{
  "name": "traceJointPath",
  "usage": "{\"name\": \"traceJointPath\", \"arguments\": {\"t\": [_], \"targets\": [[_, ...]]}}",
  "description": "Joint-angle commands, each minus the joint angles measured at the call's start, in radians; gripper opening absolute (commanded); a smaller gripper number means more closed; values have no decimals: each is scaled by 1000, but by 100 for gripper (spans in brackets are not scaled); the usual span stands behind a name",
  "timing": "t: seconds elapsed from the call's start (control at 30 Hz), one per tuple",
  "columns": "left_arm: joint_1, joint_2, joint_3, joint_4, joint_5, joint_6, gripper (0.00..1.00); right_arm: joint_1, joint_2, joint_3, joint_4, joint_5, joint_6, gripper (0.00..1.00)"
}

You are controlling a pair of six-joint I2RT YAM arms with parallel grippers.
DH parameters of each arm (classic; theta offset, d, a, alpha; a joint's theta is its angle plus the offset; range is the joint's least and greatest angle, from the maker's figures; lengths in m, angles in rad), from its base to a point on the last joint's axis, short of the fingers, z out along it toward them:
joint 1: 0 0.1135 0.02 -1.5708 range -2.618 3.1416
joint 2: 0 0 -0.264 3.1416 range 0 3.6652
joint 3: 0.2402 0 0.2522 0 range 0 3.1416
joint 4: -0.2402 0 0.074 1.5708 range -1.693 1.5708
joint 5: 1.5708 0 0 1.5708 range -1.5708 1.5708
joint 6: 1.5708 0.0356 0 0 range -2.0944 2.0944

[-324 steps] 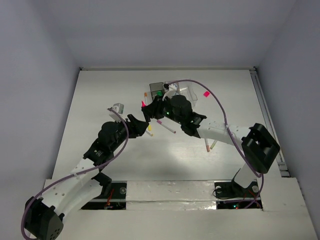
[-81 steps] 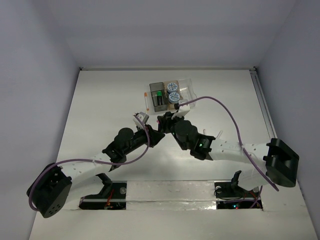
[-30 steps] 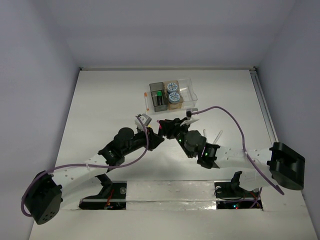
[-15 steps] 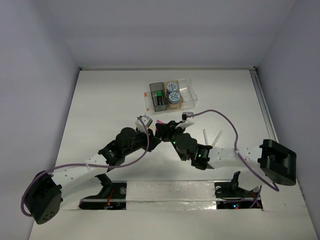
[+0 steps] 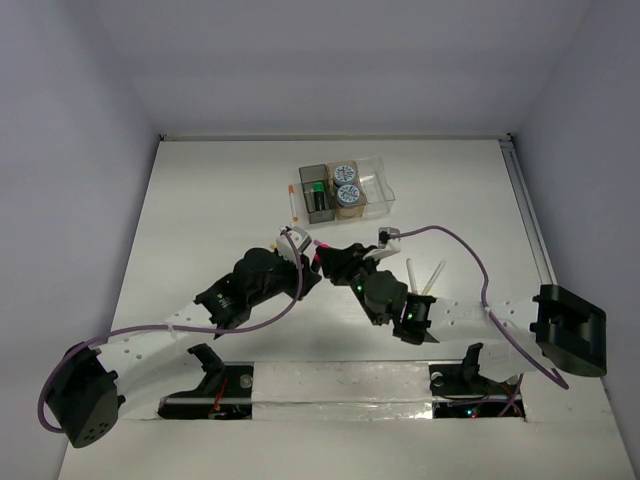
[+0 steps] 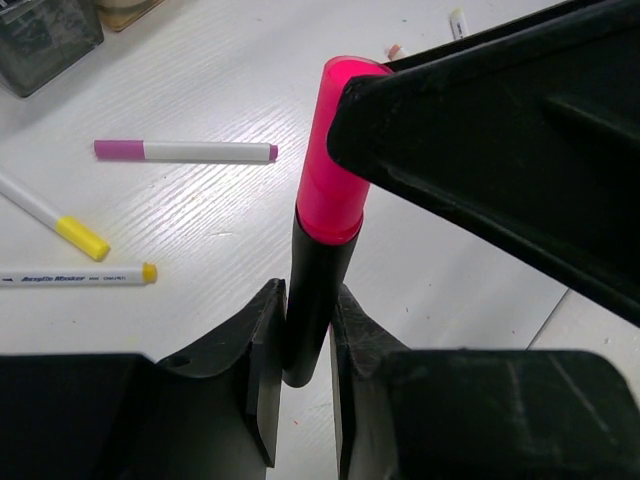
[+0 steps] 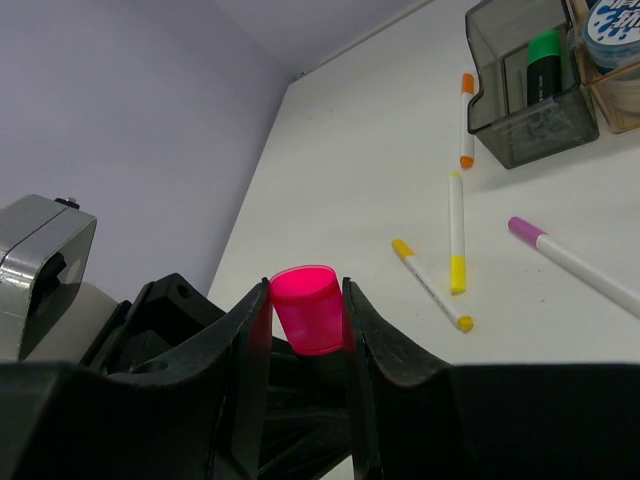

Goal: Sort the stationery into containers
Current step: Close the pen cap on the pen.

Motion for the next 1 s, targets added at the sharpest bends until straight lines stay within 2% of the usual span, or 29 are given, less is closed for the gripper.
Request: {"name": "traceJointPath", "arguments": {"t": [0.0, 0.2, 0.4, 0.57, 0.67, 0.8, 0.97], "targets": [[51, -62, 203, 556, -210, -37, 0, 130, 53, -94, -358, -264, -15, 0], [51, -51, 224, 557, -190, -37, 0, 130, 160, -59, -319, -379, -19, 0], [51, -68, 224, 539, -209, -26, 0, 130, 182, -85, -348, -331, 56, 0], [51, -75, 220, 522, -213, -18, 0, 130, 82, -160, -395, -321, 98, 0], [51, -79, 203, 523, -206, -26, 0, 130, 65, -134, -464, -313, 46, 0], [51, -74, 194, 528, -176, -44, 0, 130, 48, -102, -455, -296, 20, 0], [51, -72, 172, 523, -160, -67, 0, 130, -91, -117, -483, -241, 5, 0]]}}
